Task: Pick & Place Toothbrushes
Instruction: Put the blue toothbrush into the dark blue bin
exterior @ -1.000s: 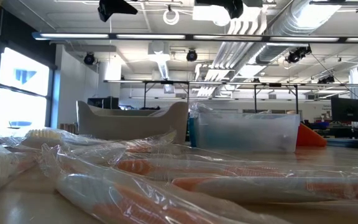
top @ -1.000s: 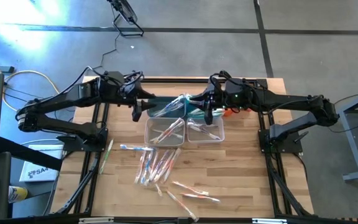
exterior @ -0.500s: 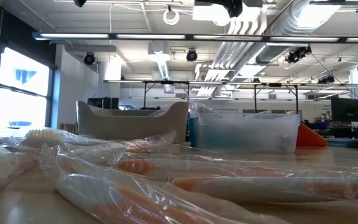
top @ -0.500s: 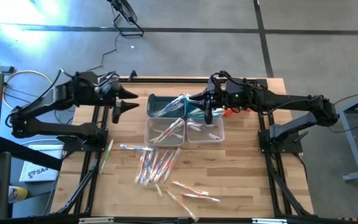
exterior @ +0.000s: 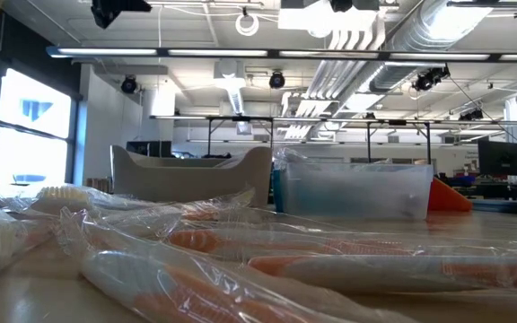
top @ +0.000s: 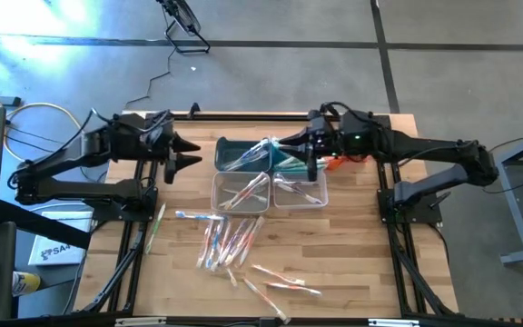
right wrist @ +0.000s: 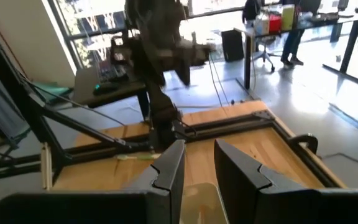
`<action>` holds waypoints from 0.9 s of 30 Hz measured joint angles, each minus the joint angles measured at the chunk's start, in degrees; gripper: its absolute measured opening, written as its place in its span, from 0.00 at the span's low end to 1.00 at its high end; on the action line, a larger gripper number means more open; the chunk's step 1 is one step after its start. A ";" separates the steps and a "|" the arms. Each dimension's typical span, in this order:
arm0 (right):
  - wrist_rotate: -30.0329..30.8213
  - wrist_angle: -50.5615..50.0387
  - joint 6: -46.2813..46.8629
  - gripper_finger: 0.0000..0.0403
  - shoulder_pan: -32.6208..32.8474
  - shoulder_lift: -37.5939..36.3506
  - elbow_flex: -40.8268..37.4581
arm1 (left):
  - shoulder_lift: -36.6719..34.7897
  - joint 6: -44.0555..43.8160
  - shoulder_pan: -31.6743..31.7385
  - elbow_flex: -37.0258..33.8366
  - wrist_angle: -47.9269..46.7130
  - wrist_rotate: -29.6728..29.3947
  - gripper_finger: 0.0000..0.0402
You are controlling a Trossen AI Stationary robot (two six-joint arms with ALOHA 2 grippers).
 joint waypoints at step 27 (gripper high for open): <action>-1.23 -19.47 5.28 0.20 0.00 -24.78 0.00 | -0.01 -5.44 -22.11 -10.99 27.88 -12.44 0.46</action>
